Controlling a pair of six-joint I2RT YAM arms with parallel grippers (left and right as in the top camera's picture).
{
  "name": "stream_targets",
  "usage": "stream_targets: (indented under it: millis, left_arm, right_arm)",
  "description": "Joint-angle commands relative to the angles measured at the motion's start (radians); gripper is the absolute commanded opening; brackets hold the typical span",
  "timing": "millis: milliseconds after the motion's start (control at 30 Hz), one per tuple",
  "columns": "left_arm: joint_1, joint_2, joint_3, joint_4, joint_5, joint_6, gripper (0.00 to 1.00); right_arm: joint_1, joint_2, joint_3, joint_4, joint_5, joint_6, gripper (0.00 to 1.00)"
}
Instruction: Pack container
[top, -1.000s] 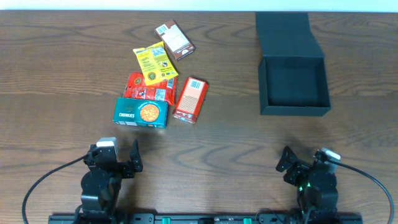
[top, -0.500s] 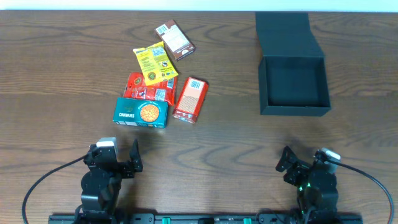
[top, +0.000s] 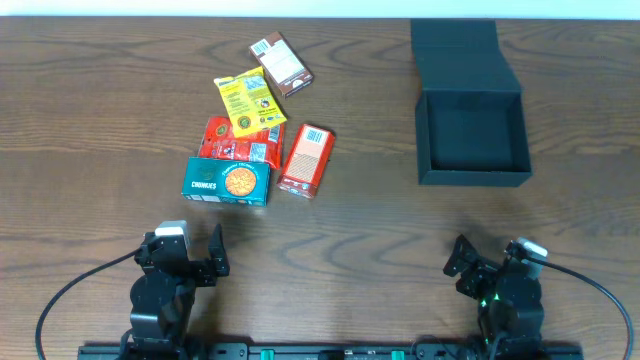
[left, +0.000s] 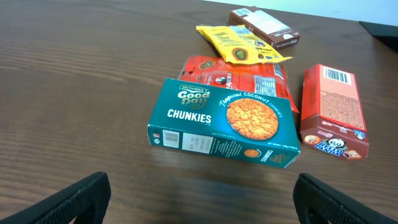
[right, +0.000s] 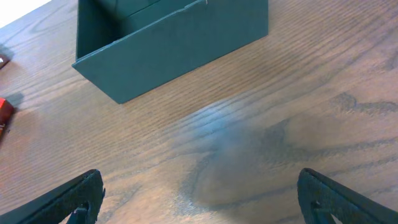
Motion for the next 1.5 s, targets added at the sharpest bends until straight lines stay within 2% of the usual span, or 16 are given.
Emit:
stream_targets:
  millis: [0,867,933,1067,1267,1300,1367,1467]
  left_arm:
    - [0.004,-0.006,-0.019,0.003,-0.019,0.014,0.95]
    - [0.004,-0.006,-0.019,0.003,-0.019,0.014,0.95]
    - [0.004,-0.006,-0.019,0.003,-0.019,0.014,0.95]
    - [0.004,-0.006,-0.019,0.003,-0.019,0.014,0.95]
    - [0.004,-0.006,-0.019,0.003,-0.019,0.014,0.95]
    - [0.004,-0.006,-0.019,0.003,-0.019,0.014,0.95]
    - [0.004,-0.006,-0.019,0.003,-0.019,0.014,0.95]
    - [0.004,-0.006,-0.019,0.003,-0.019,0.014,0.95]
  right_arm:
    - [-0.008,-0.006,-0.01,0.0,0.0,0.011,0.99]
    - [-0.008,-0.006,-0.01,0.005,-0.003,0.011,0.99]
    - [-0.008,-0.006,-0.01,0.073,-0.026,0.061,0.99]
    - [-0.008,-0.006,-0.01,0.218,-0.217,0.249,0.99]
    - [-0.008,-0.006,-0.01,0.388,-0.265,0.448,0.99]
    - [-0.008,-0.006,-0.01,0.442,-0.286,0.425,0.99]
    - [-0.008,-0.002,-0.009,0.599,-0.339,0.275,0.99]
    - [-0.008,0.044,0.029,0.707,-0.344,0.16,0.99]
